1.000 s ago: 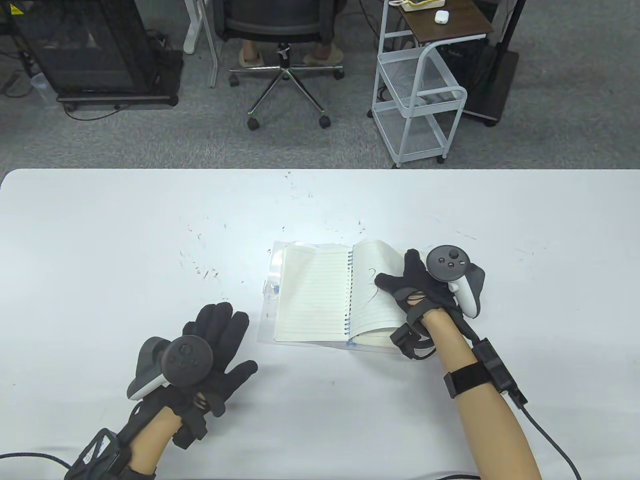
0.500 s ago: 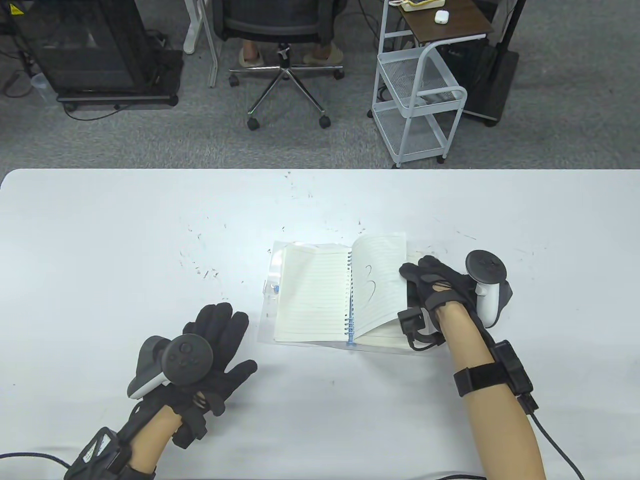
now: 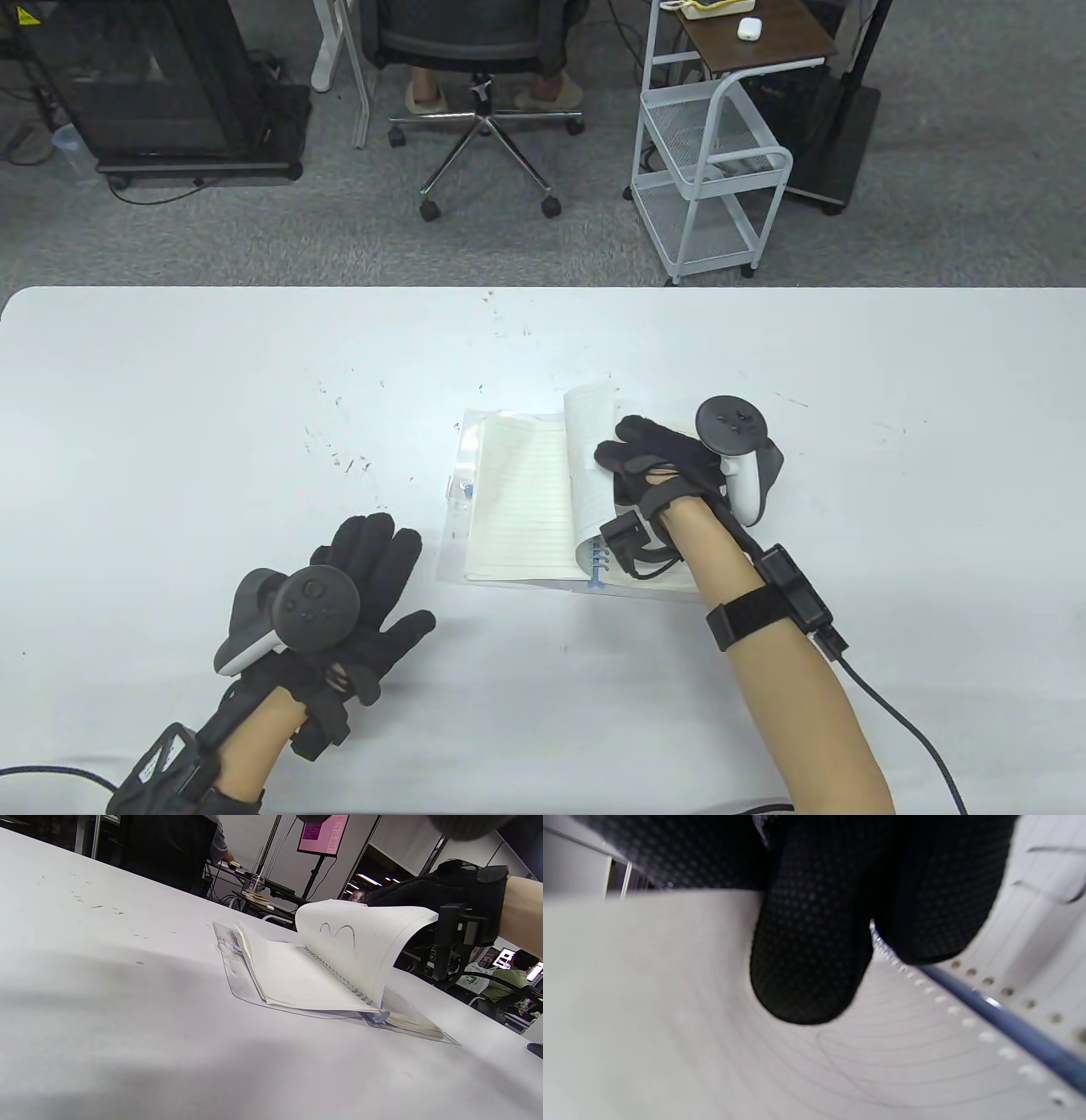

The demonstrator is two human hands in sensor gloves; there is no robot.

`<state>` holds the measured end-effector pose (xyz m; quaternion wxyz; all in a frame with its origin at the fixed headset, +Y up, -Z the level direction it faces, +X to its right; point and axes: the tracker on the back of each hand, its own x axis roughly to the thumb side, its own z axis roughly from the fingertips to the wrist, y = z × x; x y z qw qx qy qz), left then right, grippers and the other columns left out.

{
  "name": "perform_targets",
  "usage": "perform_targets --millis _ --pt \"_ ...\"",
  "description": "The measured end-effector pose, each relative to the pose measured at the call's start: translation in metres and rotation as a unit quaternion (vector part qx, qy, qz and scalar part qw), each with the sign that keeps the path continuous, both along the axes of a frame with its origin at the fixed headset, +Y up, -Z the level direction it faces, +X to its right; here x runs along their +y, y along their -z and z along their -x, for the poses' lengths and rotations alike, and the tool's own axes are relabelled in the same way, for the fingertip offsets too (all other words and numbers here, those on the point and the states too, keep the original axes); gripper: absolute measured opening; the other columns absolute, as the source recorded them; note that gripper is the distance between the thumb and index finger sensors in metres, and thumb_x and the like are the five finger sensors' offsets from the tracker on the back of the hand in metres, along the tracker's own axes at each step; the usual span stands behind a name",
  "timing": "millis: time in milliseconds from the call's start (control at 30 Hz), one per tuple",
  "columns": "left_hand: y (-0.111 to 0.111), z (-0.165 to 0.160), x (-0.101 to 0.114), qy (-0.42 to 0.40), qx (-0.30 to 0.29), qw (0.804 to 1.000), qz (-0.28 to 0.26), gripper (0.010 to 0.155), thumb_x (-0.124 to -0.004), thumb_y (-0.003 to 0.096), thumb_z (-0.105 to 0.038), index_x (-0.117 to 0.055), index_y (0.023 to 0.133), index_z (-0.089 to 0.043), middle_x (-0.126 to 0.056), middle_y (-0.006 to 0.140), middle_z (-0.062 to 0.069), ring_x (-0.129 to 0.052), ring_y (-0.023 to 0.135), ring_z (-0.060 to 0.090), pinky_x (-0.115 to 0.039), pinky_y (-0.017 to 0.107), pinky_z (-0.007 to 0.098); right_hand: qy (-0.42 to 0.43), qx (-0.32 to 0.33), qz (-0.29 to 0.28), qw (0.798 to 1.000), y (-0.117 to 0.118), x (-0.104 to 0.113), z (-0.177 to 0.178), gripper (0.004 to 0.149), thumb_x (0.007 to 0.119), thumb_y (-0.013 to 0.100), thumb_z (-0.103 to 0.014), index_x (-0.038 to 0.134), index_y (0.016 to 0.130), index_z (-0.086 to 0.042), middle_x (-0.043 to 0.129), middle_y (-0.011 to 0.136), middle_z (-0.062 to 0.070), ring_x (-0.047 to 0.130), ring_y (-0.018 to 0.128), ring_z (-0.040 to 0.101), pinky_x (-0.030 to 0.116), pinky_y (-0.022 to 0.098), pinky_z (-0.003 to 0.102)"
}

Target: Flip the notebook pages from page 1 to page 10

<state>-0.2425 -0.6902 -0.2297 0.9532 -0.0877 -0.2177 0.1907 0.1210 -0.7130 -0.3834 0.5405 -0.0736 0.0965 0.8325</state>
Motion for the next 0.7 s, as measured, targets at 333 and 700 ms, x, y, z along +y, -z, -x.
perform_targets --millis 333,700 --pt "0.0 -0.001 -0.001 0.0 -0.006 1.0 0.002 0.086 -0.063 0.0446 -0.069 -0.035 0.113 -0.025 -0.021 0.118 0.012 -0.019 0.113 0.047 -0.031 0.074 0.071 -0.058 0.045 0.031 0.997 0.014 -0.026 0.053 0.058 0.094 0.042 -0.031 0.068 0.087 -0.005 0.102 0.06 0.009 0.112 0.029 0.008 0.095 0.029 0.037" --pt "0.0 -0.002 -0.002 0.001 -0.01 1.0 0.003 0.086 -0.064 0.0447 -0.069 -0.035 0.114 -0.025 -0.021 0.118 0.012 -0.019 0.113 0.047 -0.031 0.073 0.071 -0.096 0.096 0.055 0.989 0.018 -0.049 0.086 0.062 0.09 0.044 -0.037 0.064 0.089 -0.004 0.098 0.069 0.015 0.113 0.035 0.012 0.094 0.031 0.038"
